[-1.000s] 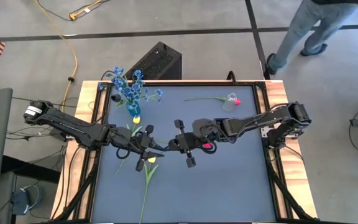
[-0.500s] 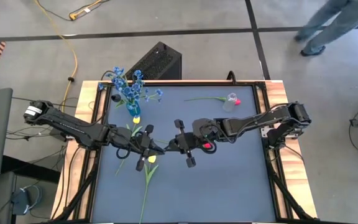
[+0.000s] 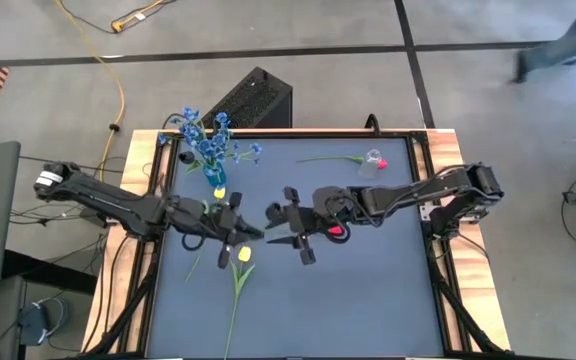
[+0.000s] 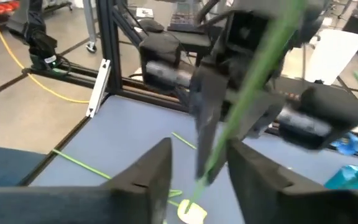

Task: Sort flowers into vase by color
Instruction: Put the black tulip into the blue vase

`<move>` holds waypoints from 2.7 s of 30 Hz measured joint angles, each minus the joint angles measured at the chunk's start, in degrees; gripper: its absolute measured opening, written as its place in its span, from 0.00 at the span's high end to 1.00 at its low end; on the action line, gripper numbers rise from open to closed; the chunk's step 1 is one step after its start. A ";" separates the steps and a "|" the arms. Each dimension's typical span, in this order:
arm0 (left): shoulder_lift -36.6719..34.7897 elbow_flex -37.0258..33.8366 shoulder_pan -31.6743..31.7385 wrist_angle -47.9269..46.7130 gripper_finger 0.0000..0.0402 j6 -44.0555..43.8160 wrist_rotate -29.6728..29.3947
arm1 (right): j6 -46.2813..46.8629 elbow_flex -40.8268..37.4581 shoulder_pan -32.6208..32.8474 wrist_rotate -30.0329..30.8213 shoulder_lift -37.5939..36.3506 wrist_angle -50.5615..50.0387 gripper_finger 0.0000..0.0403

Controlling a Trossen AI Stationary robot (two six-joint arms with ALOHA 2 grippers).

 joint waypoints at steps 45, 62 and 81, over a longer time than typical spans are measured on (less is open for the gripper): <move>-8.45 23.23 47.28 -22.59 1.00 10.35 -14.29 | 5.91 -15.06 -3.07 0.02 -10.48 -13.62 0.37; -11.46 12.63 53.62 -19.92 1.00 6.15 -7.92 | 7.00 -15.06 -3.51 0.15 -10.48 -13.29 0.37; -14.93 11.26 53.86 -24.97 1.00 7.82 -6.45 | 6.98 -15.06 -4.68 0.20 -10.48 -13.04 0.37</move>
